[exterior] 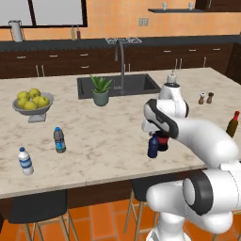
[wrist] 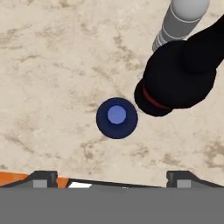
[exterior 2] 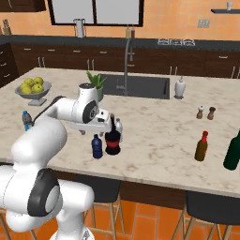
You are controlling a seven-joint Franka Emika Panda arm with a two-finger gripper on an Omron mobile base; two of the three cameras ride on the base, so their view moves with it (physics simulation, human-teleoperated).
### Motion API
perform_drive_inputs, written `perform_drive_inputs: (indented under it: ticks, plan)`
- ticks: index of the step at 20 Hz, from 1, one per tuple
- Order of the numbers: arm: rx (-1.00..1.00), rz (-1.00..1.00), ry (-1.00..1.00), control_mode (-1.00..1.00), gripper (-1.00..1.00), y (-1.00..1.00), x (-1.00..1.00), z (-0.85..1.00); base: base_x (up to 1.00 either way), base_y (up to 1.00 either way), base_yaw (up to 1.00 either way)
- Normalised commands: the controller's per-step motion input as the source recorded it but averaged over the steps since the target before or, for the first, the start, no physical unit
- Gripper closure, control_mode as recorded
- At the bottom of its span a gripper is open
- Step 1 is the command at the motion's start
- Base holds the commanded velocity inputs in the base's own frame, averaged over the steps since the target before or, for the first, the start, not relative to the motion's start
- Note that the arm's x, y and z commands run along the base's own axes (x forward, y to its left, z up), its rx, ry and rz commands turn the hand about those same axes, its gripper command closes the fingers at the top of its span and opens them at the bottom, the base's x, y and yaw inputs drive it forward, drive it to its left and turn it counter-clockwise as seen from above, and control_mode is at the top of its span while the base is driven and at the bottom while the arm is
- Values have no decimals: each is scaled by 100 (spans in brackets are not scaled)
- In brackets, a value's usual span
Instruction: Move the plastic bottles in the middle to the plastics group, and the glass bottles in the middle to the glass group.
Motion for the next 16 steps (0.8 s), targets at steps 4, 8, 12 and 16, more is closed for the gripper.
perform_drive_inputs:
  ticks: [4,8,12,16]
  plan:
    - [0,-4,0,-100,-100,1,26,-40,0,0,0]
    - [0,-3,0,-100,-100,0,28,-34,0,0,0]
    - [0,-2,0,-100,-100,0,23,-20,0,0,0]
    - [0,-3,0,-100,-100,3,-1,-18,0,0,0]
